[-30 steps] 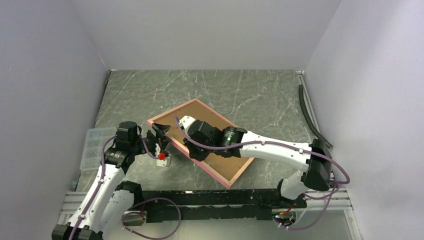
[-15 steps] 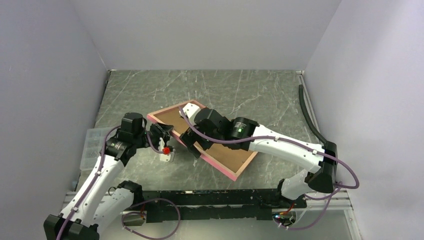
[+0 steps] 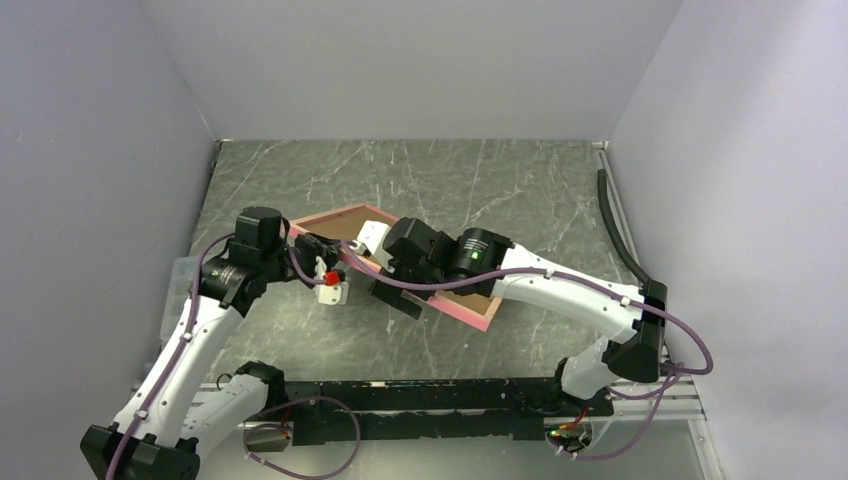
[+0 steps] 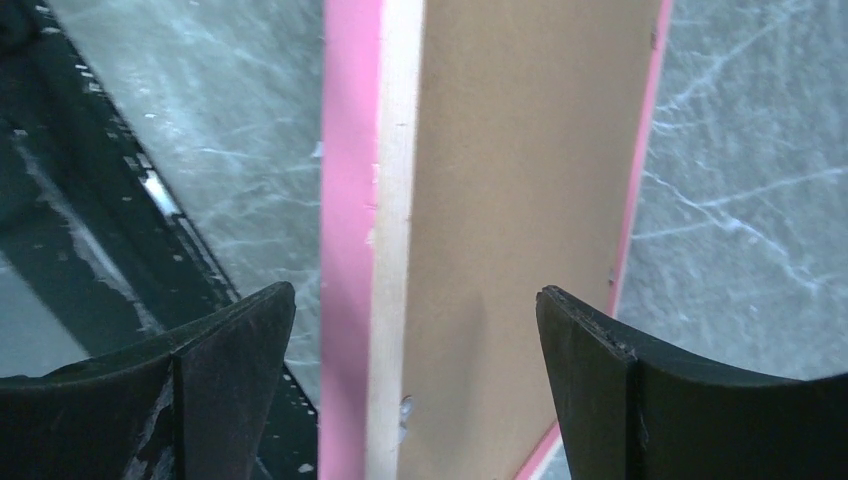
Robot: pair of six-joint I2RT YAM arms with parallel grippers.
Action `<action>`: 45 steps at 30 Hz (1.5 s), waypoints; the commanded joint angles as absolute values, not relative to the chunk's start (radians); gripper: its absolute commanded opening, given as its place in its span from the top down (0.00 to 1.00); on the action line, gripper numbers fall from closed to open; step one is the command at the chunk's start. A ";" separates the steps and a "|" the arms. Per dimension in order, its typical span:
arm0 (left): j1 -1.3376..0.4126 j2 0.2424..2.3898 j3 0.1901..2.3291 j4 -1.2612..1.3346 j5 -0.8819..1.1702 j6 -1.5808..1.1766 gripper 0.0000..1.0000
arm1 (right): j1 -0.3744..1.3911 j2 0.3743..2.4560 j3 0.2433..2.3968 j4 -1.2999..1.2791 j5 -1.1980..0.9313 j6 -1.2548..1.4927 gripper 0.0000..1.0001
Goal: Put the photo into the frame
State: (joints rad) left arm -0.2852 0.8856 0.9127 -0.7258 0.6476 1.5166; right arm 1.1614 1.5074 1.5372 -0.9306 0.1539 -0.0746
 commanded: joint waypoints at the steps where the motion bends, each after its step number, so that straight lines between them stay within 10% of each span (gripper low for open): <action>1: -0.282 0.869 0.975 -0.712 0.695 1.387 0.75 | 1.163 1.531 1.577 -0.947 0.322 -0.127 0.10; 12: -0.282 0.824 0.957 -0.595 0.675 1.286 0.73 | 1.163 1.546 1.597 -0.831 0.447 -0.108 0.64; 17: -0.282 0.800 0.952 -0.573 0.669 1.268 0.54 | 1.155 1.528 1.631 -0.778 0.427 -0.087 0.76; 19: -0.282 0.790 0.953 -0.558 0.665 1.250 0.22 | 1.135 1.533 1.660 -0.777 0.389 -0.061 0.79; 34: -0.268 0.836 1.121 -0.612 0.560 0.932 0.11 | 0.613 1.642 1.932 -0.798 -0.233 0.332 0.83; 45: -0.013 1.106 1.226 -0.781 0.667 0.783 0.12 | 0.420 1.539 1.585 -0.632 -0.241 0.433 0.84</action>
State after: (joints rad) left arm -0.0807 1.0290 1.1622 -0.6979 0.6216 0.8803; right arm 0.4328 1.6352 1.7115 -0.7280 -0.2626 0.3923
